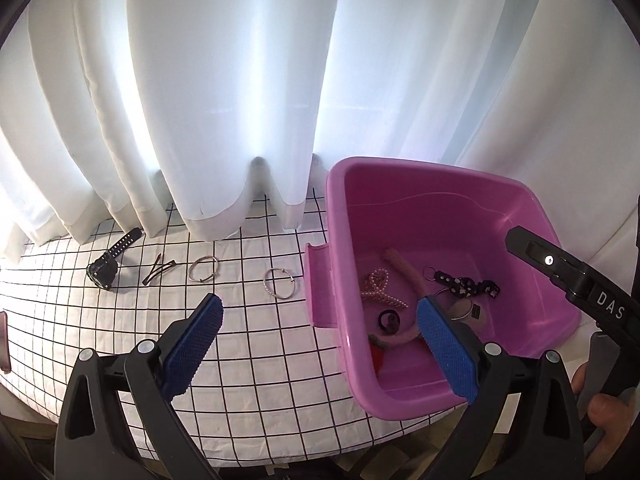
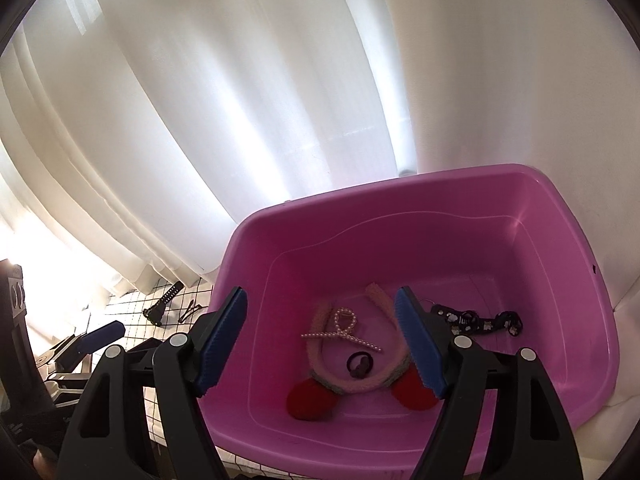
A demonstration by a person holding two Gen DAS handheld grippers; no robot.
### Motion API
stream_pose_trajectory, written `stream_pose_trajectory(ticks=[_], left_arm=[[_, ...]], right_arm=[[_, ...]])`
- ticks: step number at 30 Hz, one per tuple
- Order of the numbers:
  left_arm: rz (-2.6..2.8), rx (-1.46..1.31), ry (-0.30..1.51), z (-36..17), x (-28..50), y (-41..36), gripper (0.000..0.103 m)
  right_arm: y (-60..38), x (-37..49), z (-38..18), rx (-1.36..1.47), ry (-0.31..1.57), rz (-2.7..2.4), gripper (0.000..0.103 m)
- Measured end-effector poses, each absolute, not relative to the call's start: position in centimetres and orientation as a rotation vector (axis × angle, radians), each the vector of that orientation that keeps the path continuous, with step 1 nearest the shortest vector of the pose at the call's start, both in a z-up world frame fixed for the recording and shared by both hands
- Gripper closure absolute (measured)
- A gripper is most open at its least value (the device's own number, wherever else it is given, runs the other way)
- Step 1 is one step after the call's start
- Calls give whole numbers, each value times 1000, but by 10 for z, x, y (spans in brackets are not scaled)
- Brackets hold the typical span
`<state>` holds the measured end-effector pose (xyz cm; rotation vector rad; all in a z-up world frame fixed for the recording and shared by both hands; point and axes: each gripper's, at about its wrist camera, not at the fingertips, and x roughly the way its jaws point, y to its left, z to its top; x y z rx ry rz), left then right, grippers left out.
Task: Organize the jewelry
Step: 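Withdraw both tools from the tub back over the table, then move the left tool toward the black wristwatch while the right tool approaches the silver bangle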
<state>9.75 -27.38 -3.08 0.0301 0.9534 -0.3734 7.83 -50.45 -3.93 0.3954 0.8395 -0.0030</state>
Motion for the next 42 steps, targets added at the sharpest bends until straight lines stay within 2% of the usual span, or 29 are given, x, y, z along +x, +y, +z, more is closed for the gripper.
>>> stream_pose_trajectory(ticks=[12, 27, 34, 42], left_arm=[[-317, -9, 925, -17, 131, -167, 7], [-127, -25, 922, -46, 151, -2, 7], [-132, -4, 953, -68, 163, 36, 7], [-134, -2, 998, -99, 180, 52, 7]], right_arm=[[-421, 78, -25, 380, 796, -19, 30], [-314, 71, -25, 312, 779, -18, 30], [-265, 75, -39, 296, 789, -1, 30], [-230, 85, -81, 303, 856, 16, 30]])
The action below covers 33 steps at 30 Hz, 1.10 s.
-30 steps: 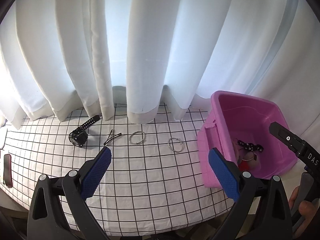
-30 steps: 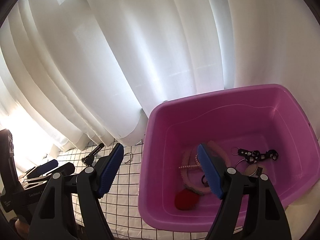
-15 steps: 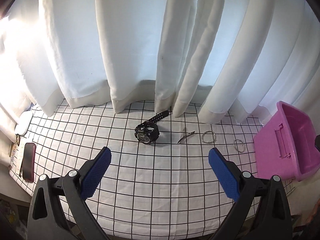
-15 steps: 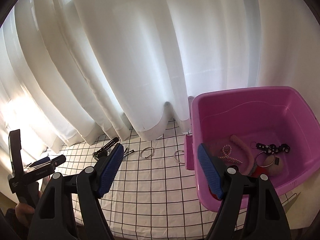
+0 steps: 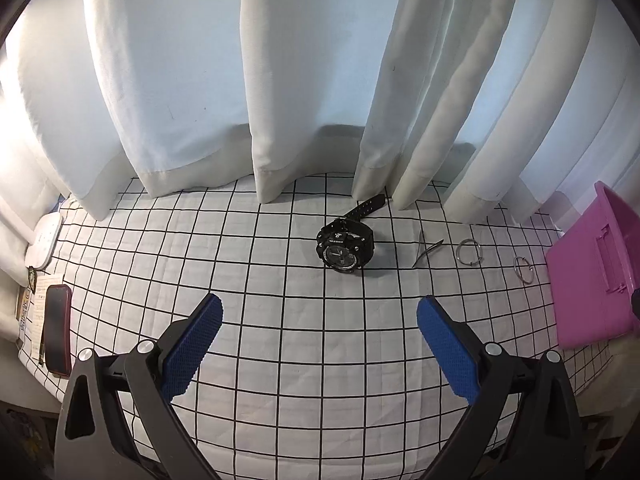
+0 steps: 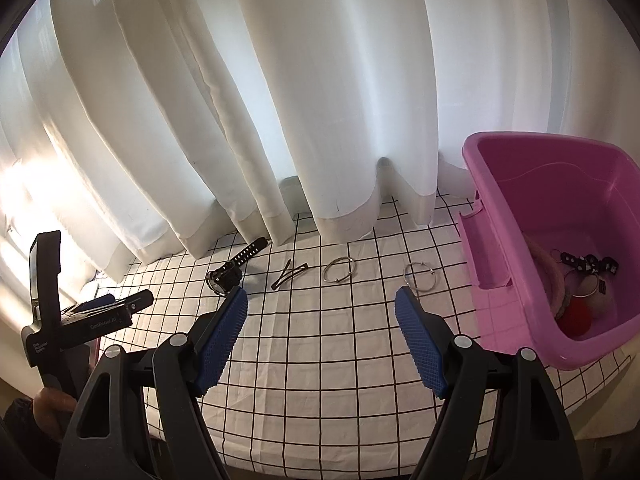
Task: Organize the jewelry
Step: 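Move the left tool toward the black wristwatch while the right tool approaches the silver bangle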
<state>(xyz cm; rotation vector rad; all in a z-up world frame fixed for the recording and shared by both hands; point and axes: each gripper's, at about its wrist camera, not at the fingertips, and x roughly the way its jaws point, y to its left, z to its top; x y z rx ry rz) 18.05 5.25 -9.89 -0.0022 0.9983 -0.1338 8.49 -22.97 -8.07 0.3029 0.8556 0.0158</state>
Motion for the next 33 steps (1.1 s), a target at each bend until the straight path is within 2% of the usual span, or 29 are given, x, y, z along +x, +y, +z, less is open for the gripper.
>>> stream_pose_trajectory(ticks=[11, 33], left_arm=[[-110, -9, 1067, -154, 214, 40, 7], [-105, 0, 1049, -227, 255, 26, 7]], right_arm=[[-237, 109, -154, 316, 952, -38, 30], [-251, 157, -243, 267, 976, -107, 30]])
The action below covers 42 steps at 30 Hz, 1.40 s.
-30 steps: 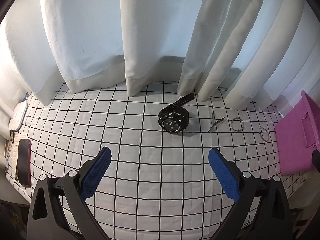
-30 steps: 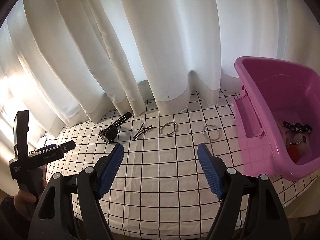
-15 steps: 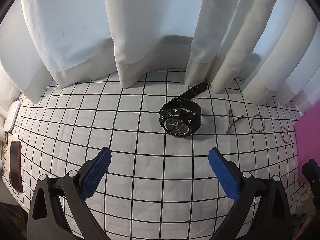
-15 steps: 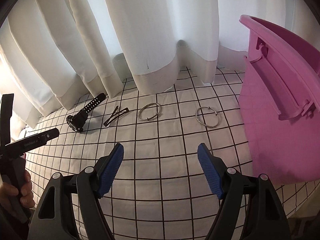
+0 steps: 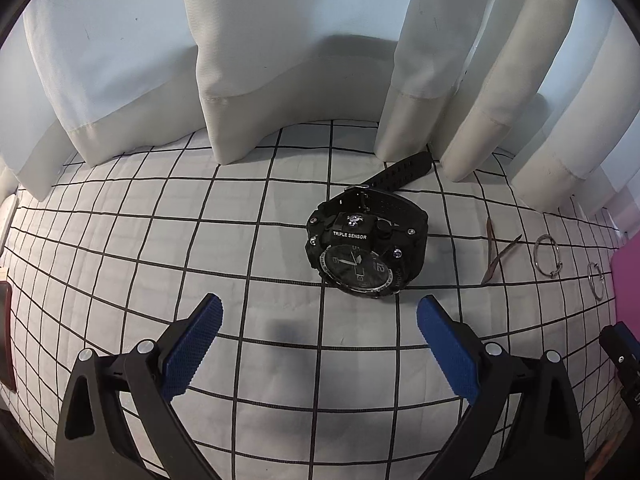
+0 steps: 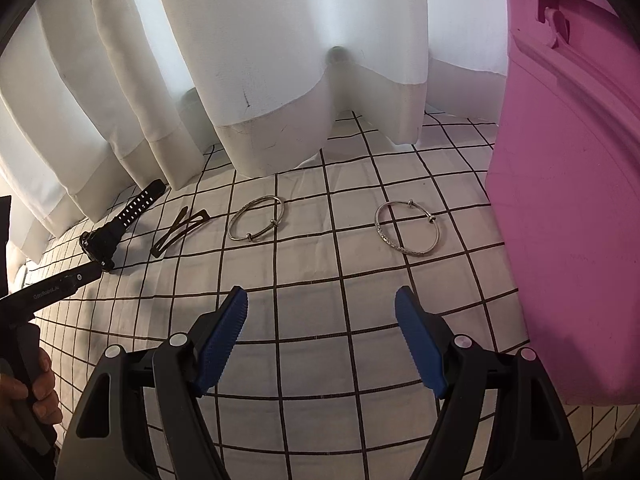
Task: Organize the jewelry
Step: 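Move the left tool toward the black wristwatch while the right tool approaches the silver bangle, then grasp the black wristwatch with the left tool while the right tool grasps the silver bangle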
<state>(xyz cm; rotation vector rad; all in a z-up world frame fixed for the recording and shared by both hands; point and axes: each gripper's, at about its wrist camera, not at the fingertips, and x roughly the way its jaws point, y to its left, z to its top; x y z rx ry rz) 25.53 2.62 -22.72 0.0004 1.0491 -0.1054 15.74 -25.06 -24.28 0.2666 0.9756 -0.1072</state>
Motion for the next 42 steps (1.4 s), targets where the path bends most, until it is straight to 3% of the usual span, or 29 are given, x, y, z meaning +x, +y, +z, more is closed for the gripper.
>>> stream_pose_trajectory(ticks=[25, 33, 42], left_arm=[[-101, 47, 1037, -254, 316, 3, 7], [-108, 42, 1042, -259, 335, -4, 5], [-90, 32, 998, -266, 341, -8, 5]], right_arm=[[-277, 198, -277, 167, 1014, -258, 30], [-281, 218, -283, 125, 1003, -274, 16], [-281, 228, -288, 131, 999, -238, 10]])
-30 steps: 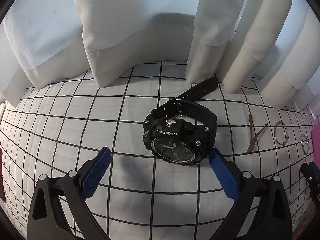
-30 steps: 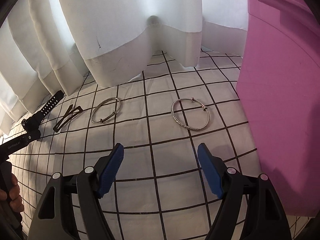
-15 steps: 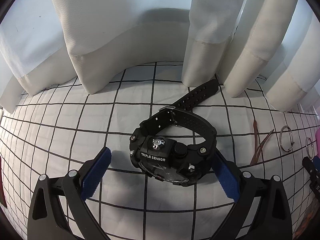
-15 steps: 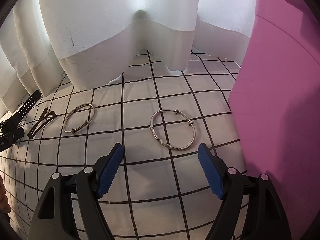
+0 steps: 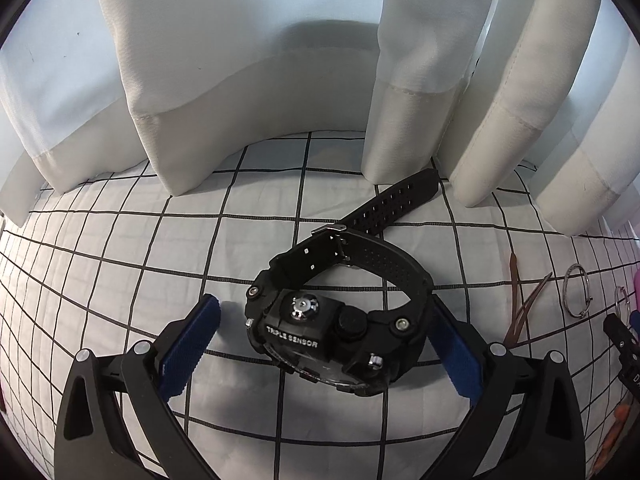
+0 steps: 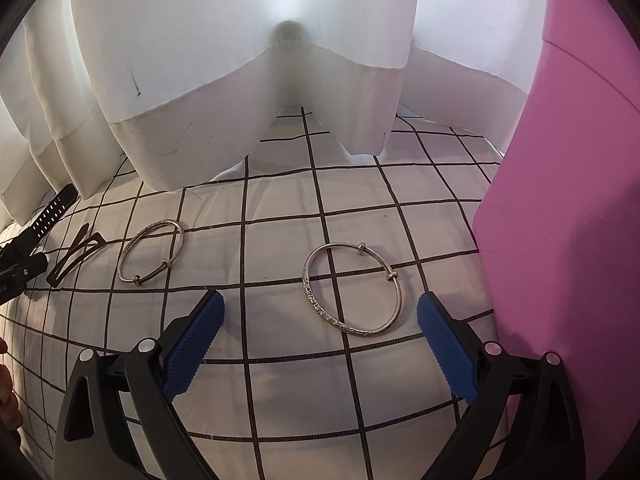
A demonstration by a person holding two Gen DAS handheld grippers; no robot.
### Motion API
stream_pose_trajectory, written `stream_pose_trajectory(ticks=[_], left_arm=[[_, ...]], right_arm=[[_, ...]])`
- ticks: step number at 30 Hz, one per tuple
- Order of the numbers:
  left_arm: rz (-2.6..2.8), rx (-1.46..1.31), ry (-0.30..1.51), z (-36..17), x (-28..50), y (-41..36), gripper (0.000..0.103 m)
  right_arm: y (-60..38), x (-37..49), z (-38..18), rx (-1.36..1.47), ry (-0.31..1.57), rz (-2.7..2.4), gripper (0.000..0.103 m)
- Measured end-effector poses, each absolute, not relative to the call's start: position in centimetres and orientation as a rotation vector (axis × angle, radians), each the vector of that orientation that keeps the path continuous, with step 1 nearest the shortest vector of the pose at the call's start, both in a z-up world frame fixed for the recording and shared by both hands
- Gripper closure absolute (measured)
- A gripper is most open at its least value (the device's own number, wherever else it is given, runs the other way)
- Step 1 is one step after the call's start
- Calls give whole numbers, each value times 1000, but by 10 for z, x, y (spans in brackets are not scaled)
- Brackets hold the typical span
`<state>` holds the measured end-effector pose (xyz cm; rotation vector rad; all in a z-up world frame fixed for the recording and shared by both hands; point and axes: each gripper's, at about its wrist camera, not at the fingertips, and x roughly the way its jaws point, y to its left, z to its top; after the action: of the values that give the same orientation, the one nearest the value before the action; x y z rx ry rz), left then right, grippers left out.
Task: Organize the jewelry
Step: 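Grasp the black wristwatch with the left tool while the right tool grasps the silver bangle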
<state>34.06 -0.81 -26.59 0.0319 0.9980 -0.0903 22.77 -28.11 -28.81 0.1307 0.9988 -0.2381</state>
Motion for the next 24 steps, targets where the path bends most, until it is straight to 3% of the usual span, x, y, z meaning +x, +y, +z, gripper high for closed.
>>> stream_pose_trajectory(ticks=[9, 12, 16, 18, 20, 24], left_arm=[[-99, 36, 995, -265, 339, -13, 6], [-99, 34, 995, -263, 339, -12, 11], [-110, 39, 976, -259, 329, -6, 30], [-117, 52, 973, -256, 327, -7, 35], [-115, 40, 974, -256, 326, -6, 35], [-107, 34, 971, -256, 321, -3, 35]], right_arm=[[-284, 230, -288, 140, 982, -217, 10], [-285, 225, -288, 137, 979, -216, 12], [-284, 223, -284, 125, 967, -212, 30], [-283, 220, -284, 124, 961, -212, 38], [-280, 221, -282, 116, 956, -211, 59], [-280, 221, -280, 106, 954, -203, 61]])
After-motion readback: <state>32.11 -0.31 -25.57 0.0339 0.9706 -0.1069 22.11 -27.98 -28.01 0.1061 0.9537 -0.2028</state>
